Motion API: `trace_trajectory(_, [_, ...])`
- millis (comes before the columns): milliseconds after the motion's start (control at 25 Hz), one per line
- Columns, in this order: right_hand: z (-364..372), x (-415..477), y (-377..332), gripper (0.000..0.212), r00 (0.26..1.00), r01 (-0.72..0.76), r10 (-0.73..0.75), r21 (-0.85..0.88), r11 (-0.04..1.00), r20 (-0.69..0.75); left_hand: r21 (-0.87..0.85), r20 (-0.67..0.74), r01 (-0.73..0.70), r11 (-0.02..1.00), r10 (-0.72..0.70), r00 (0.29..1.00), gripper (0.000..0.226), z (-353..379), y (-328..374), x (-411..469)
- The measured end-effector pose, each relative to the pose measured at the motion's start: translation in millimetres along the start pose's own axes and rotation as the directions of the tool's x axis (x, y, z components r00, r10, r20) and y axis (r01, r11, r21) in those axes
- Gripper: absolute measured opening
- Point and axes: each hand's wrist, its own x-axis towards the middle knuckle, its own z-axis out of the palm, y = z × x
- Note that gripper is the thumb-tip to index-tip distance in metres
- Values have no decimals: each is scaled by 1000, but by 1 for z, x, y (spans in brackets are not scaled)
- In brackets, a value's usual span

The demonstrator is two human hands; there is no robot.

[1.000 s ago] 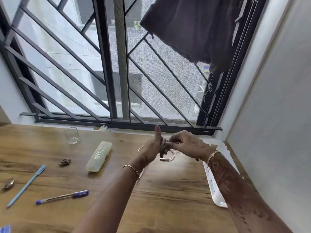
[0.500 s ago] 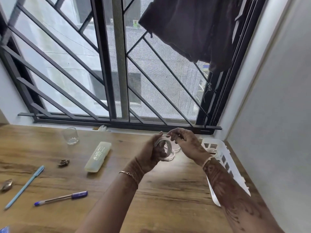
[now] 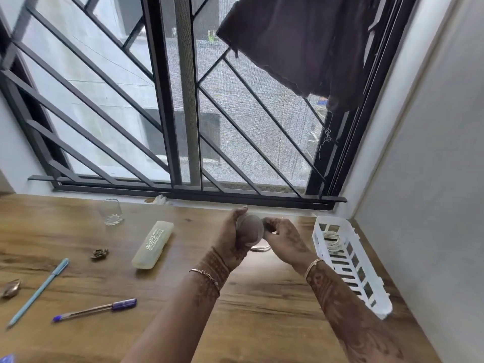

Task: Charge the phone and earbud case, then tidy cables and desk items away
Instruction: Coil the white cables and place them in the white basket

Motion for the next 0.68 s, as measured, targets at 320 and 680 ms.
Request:
trace_trajectory(320, [3, -11, 0, 19, 988, -139, 111, 326, 935, 104, 91, -112, -18, 996, 28, 993, 26, -20, -13, 14])
trace_trajectory(680, [19, -5, 12, 11, 984, -163, 180, 390, 906, -7, 112, -148, -170, 979, 186, 971, 18, -26, -22, 15])
